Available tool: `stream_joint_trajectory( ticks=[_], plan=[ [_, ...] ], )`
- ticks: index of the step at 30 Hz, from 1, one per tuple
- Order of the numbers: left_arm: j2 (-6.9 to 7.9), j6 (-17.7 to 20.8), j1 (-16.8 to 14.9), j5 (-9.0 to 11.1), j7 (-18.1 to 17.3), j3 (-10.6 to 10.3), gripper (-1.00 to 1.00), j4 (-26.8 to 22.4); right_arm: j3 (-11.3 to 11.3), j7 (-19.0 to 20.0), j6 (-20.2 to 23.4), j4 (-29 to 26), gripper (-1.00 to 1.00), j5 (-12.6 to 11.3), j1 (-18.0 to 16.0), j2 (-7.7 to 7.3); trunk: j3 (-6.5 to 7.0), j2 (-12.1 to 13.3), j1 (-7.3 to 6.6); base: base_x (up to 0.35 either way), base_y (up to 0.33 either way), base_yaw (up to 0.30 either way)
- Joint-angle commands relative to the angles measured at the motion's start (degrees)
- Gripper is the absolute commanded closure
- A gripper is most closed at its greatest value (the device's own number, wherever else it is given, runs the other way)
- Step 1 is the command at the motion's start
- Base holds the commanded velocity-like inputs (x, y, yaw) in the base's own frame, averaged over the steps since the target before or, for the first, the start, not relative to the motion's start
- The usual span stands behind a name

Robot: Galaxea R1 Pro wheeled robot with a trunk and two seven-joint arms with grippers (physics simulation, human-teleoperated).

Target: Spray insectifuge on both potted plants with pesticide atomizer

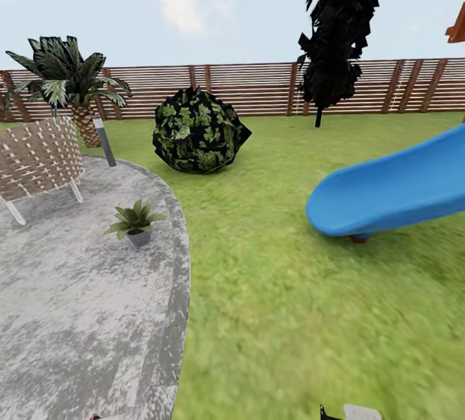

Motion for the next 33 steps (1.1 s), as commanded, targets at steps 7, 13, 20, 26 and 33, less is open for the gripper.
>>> stream_joint_trajectory(
  ticks=[7,13,20,26,33],
  plan=[
    [-0.02,-0.18,-0.06,-0.64,0.26,0.22,1.0,0.14,0.5,-0.27,-0.11,0.03,-1.0,-0.31,-0.01,-0.01,-0.05,-0.02,0.02,0.32,0.102,0.274],
    [-0.02,-0.2,-0.06,-0.64,0.26,0.24,1.0,0.14,0.5,-0.27,-0.11,0.01,-1.0,-0.31,-0.01,-0.01,-0.05,-0.02,0.02,0.334,0.008,0.27],
    [-0.02,-0.26,-0.06,-0.6,0.26,0.25,1.0,0.11,0.5,-0.27,-0.11,0.0,-1.0,-0.31,-0.01,-0.01,-0.05,-0.02,0.02,0.336,0.011,0.243],
    [-0.02,-0.19,-0.06,-0.56,0.26,0.28,1.0,0.05,0.5,-0.27,-0.11,0.05,-1.0,-0.31,-0.01,-0.25,-0.05,-0.02,0.02,0.317,0.164,0.094],
    [-0.02,-0.18,-0.06,-0.59,0.26,0.26,1.0,0.05,0.5,-0.27,-0.11,0.06,-1.0,-0.31,-0.01,-0.28,-0.05,-0.02,0.02,0.283,0.234,0.001]
  ],
)
